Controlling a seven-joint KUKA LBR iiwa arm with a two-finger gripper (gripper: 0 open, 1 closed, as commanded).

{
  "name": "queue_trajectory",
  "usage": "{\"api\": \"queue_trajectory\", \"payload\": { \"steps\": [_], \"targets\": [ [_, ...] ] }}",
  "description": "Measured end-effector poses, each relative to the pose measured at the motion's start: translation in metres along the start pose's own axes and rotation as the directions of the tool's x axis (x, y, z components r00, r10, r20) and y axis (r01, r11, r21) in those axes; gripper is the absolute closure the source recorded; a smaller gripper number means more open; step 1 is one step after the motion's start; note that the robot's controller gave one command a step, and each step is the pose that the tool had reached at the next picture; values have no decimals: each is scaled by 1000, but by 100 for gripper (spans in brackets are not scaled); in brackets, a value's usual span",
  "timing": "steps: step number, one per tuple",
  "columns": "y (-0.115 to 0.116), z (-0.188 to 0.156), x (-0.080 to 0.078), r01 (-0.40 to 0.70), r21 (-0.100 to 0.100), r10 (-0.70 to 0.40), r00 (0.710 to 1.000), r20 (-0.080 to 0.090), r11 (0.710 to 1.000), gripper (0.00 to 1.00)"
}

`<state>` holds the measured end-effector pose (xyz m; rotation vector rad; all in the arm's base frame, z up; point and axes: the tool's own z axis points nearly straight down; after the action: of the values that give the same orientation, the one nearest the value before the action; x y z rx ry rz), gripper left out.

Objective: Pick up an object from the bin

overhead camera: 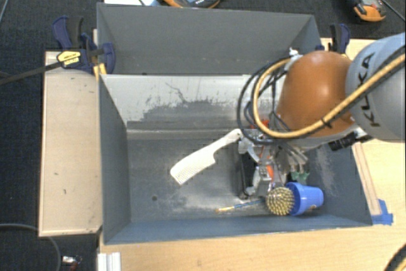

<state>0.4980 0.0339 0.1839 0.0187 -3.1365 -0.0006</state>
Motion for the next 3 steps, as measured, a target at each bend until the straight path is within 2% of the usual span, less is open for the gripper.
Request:
{"api": "queue_trajectory", "payload": {
  "steps": [1,2,3],
  "targets": [
    [1,-2,-3,0,0,0,1000,9,1000,0],
    [94,113,-62,95,-1,-95,995,11,995,0],
    [108,48,1,222,5,-222,975,18,975,0]
  ]
}}
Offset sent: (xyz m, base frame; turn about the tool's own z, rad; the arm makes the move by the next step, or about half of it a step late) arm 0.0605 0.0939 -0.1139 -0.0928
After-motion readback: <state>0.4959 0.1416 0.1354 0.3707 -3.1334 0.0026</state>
